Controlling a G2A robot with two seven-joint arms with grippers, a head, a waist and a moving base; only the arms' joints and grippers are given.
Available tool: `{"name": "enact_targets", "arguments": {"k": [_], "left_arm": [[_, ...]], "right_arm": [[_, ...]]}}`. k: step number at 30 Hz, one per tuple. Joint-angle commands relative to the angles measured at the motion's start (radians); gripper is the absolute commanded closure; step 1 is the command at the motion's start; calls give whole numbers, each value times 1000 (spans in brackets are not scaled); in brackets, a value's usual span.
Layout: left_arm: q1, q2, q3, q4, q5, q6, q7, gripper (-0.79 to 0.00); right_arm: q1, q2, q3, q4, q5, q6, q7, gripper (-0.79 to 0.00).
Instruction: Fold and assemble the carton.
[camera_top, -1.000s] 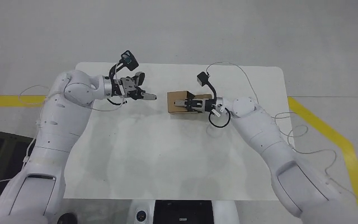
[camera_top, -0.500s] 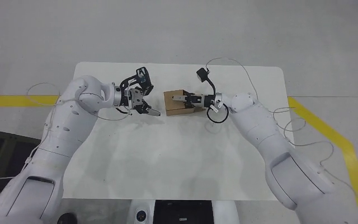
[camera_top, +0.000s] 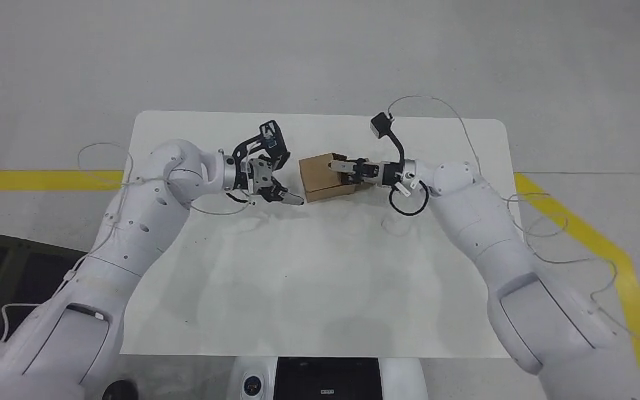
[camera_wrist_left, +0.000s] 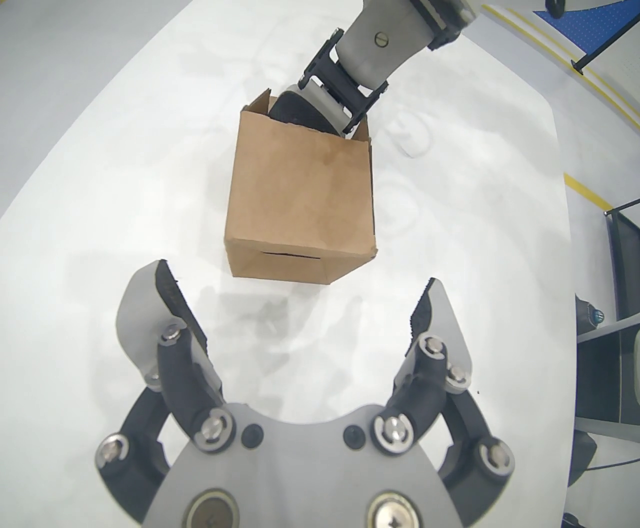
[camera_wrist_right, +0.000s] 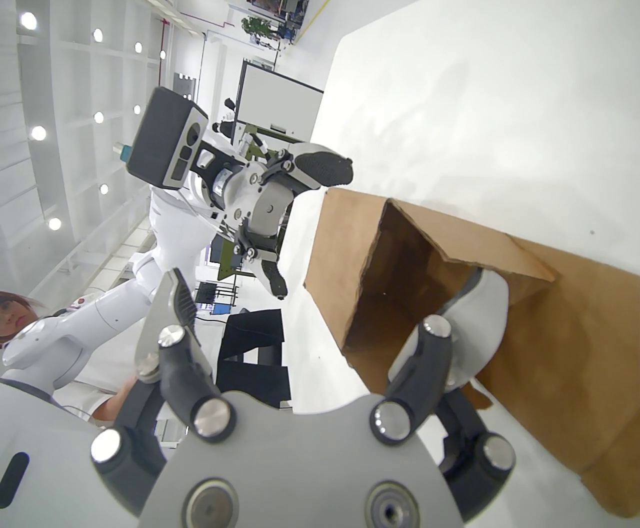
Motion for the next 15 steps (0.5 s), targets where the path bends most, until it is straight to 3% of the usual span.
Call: {"name": "enact_targets", "arguments": {"k": [1,10,11,13,15], "left_arm": [[-12,-7,15,8,11,-1,10,-785],[-49,-34,59,59,48,7,67,-785],[-51,-37,62,64,53,10,77,-785],[-56,-42,68,73,65,15,94,-785],[-59,-46,72,80,72,18,113,-785]], "right_arm": [[-5,16,15,-19,-8,3,3,-785],[-43,98,103,-170,-15,33,33,-785],[-51,107,111,-198,-15,42,42,-717],[-64,129,129,-248,-28,58,58,-348],[-76,149,146,-294,-47,71,71,-95]]}}
